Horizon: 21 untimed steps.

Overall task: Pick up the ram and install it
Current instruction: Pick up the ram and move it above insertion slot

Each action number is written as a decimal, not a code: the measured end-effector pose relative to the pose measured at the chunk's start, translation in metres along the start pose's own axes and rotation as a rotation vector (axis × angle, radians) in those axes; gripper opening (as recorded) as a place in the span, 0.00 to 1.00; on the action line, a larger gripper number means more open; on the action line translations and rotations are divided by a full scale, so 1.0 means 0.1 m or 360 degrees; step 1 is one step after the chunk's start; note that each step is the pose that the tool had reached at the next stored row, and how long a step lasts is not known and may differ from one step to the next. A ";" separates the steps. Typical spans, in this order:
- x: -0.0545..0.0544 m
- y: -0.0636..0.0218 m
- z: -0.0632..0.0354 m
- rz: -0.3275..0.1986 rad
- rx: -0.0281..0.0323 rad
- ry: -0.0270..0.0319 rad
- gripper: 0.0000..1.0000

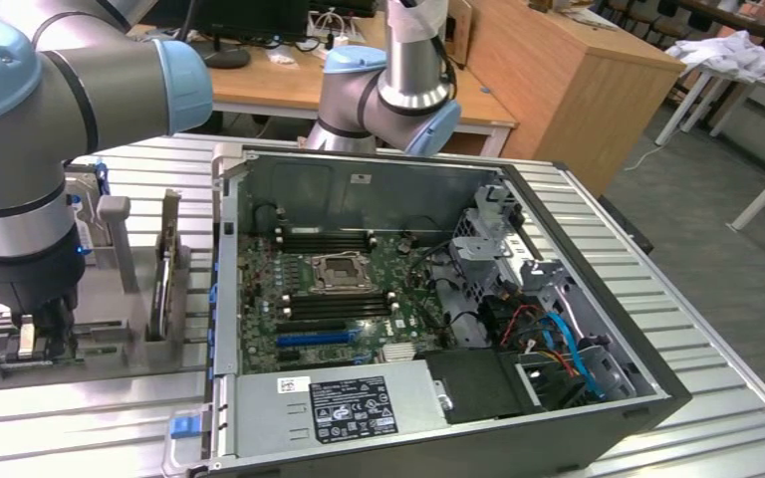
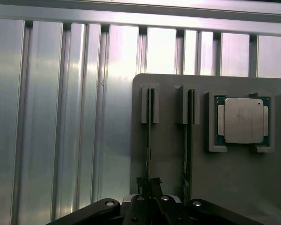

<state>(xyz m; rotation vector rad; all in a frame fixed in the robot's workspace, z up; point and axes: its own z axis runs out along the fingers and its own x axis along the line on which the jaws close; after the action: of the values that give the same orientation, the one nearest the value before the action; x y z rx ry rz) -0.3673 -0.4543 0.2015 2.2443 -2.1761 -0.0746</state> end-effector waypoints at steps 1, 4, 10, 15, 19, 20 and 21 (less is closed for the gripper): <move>0.00 0.000 0.000 0.0000 0.00000 0.00001 0.12; 0.00 -0.001 0.001 0.0015 0.00006 -0.00008 0.12; 0.00 0.000 0.000 0.0023 0.00008 -0.00011 0.12; 0.00 0.004 -0.080 0.0023 0.00006 -0.00009 0.12; 0.00 0.007 -0.170 0.0025 0.00007 -0.00011 0.12; 0.00 0.009 -0.195 0.0025 0.00006 -0.00010 0.12; -0.01 0.010 -0.223 0.0025 0.00008 -0.00012 0.12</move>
<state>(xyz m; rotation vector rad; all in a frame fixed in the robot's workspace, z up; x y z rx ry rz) -0.3673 -0.4543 0.2238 2.2273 -2.1942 -0.0747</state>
